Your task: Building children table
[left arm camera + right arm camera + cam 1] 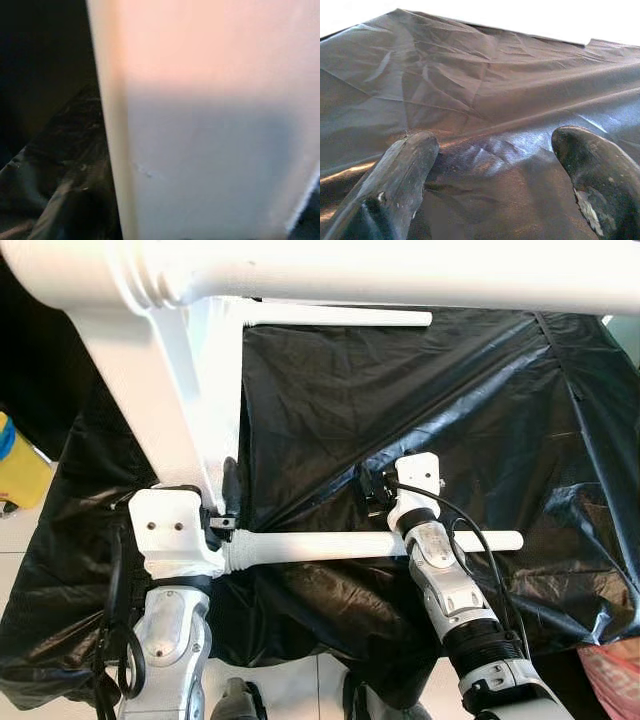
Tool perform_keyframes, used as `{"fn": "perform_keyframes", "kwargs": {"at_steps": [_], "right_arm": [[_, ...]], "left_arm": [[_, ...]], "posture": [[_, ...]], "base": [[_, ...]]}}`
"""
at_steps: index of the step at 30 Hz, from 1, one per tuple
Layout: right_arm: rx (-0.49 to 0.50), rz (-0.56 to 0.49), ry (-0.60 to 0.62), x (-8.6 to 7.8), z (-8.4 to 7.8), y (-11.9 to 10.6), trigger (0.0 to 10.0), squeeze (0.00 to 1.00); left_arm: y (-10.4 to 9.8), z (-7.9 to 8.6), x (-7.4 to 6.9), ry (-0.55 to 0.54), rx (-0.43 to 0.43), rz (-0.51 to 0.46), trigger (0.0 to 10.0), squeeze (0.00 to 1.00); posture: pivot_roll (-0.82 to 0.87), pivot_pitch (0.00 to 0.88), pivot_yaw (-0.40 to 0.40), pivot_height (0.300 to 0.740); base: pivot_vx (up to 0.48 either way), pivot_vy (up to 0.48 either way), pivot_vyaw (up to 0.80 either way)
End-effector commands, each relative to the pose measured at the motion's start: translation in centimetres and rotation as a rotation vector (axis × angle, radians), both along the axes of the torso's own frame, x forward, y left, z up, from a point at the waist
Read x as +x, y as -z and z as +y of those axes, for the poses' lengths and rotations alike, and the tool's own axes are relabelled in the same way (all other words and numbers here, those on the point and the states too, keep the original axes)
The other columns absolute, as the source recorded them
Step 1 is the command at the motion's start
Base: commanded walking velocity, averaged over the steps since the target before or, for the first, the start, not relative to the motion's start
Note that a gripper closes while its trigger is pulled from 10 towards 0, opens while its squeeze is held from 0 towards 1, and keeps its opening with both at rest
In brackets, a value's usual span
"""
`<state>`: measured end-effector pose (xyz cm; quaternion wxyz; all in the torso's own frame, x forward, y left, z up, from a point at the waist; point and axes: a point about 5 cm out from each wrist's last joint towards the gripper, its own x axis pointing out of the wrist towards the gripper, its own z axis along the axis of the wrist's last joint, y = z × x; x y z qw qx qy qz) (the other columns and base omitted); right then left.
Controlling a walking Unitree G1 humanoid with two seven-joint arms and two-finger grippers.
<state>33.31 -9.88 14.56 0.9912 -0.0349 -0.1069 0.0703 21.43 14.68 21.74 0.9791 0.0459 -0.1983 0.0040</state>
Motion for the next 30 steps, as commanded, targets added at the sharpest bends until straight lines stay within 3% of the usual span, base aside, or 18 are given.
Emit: {"fn": "perform_keyframes", "kwargs": {"at_steps": [1, 2, 3, 4, 7, 8, 10, 22, 25, 27, 30], "right_arm": [[0.012, 0.018, 0.003, 0.0, -0.2, 0.5, 10.0, 0.00], [0.014, 0.016, 0.006, -0.1, -0.3, 0.6, 10.0, 0.00], [0.014, 0.016, 0.006, -0.1, -0.3, 0.6, 10.0, 0.00], [0.017, 0.011, 0.009, -0.2, -0.4, 0.6, 10.0, 0.00], [0.017, 0.011, 0.009, -0.2, -0.4, 0.6, 10.0, 0.00], [0.021, 0.007, 0.011, -0.3, -0.5, 0.6, 10.0, 0.00], [0.025, 0.001, 0.011, -0.5, -0.6, 0.7, 10.0, 0.00], [0.016, -0.001, -0.005, -0.7, -0.9, 1.0, 10.0, 0.00], [0.009, -0.001, -0.028, -0.4, -0.4, 1.1, 10.0, 0.00], [0.009, -0.001, -0.028, -0.4, -0.4, 1.1, 10.0, 0.00], [0.007, -0.003, -0.049, -0.3, 0.1, 1.2, 10.0, 0.00]], "left_arm": [[-0.1, -0.7, -0.2, 0.098, 0.037, 0.003, 10.0, 1.00], [-0.2, -0.8, 0.0, 0.108, 0.055, 0.001, 10.0, 0.37], [-0.2, -0.8, 0.0, 0.108, 0.055, 0.001, 10.0, 0.37], [-0.3, -0.7, 0.1, 0.113, 0.105, -0.008, 10.0, 0.00], [-0.3, -0.7, 0.1, 0.113, 0.105, -0.008, 10.0, 0.00], [-0.4, -0.6, 0.0, 0.114, 0.166, -0.020, 10.0, 0.00], [-0.5, -0.4, -0.2, 0.116, 0.199, -0.026, 10.0, 0.00], [-0.4, 0.4, -1.5, 0.061, 0.221, -0.032, 10.0, 0.00], [0.1, 0.5, -2.8, 0.140, 0.249, 0.003, 10.0, 0.00], [0.1, 0.5, -2.8, 0.140, 0.249, 0.003, 10.0, 0.00], [1.2, 0.6, -3.7, 0.241, 0.264, 0.090, 10.0, 0.00]], "posture": [[0.12, 0.167, -0.077, 0.740], [0.11, 0.164, -0.073, 0.740], [0.11, 0.164, -0.073, 0.740], [0.10, 0.158, -0.064, 0.740], [0.10, 0.158, -0.064, 0.740], [0.10, 0.158, -0.064, 0.740], [0.10, 0.158, -0.064, 0.740], [0.13, 0.147, -0.075, 0.740], [0.15, 0.135, -0.078, 0.740], [0.15, 0.135, -0.078, 0.740], [0.16, 0.129, -0.079, 0.740]], "base": [[0.000, 0.000, 0.00], [0.000, 0.000, 0.00], [0.000, 0.000, 0.00], [0.000, 0.000, 0.00], [0.000, 0.000, 0.00], [0.000, 0.000, 0.00], [0.000, 0.000, 0.00], [0.000, 0.000, 0.00], [0.000, 0.000, 0.00], [0.000, 0.000, 0.00], [0.000, 0.000, 0.00]]}}
